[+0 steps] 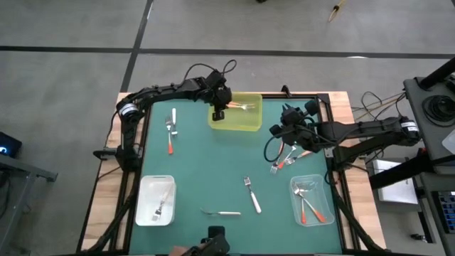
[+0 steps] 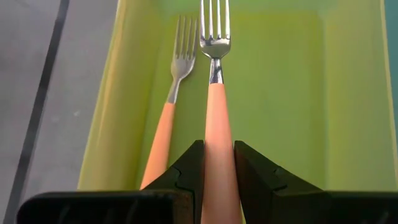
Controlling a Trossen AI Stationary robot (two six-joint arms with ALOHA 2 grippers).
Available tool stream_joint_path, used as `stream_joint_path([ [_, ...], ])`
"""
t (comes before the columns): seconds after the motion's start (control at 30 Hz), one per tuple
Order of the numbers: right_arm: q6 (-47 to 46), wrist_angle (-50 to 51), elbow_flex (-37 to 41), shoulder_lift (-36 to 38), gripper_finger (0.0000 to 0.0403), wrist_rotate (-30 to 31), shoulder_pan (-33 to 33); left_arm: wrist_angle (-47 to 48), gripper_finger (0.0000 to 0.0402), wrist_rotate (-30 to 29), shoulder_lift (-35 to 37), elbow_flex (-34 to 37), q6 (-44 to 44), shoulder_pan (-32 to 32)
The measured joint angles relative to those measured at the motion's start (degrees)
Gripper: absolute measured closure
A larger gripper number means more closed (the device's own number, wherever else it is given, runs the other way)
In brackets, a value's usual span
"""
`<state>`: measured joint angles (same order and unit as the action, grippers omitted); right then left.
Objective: Sort silverware by color (type)
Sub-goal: Put the yellow fork into the yellow bin
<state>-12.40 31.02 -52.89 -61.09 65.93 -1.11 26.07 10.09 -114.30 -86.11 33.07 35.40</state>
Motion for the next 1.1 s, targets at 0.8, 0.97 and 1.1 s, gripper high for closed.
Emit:
stream_joint_path([
  [0.8,0.5,0.0,0.2,-0.2,0.037,-0.4,0.4,-0.7,0.0348,-0.1,-4.1,0.1,-1.2,0.0],
  [0.97,0.5,0.0,0.2,-0.2,0.037,-0.4,0.4,-1.3,0.0348,-0.1,-4.6,0.0,-1.2,0.0],
  [1.1,0.5,0.0,0.2,-0.2,0.037,-0.4,0.4,-2.2,0.0348,-0.1,-4.7,0.0,-1.2,0.0],
])
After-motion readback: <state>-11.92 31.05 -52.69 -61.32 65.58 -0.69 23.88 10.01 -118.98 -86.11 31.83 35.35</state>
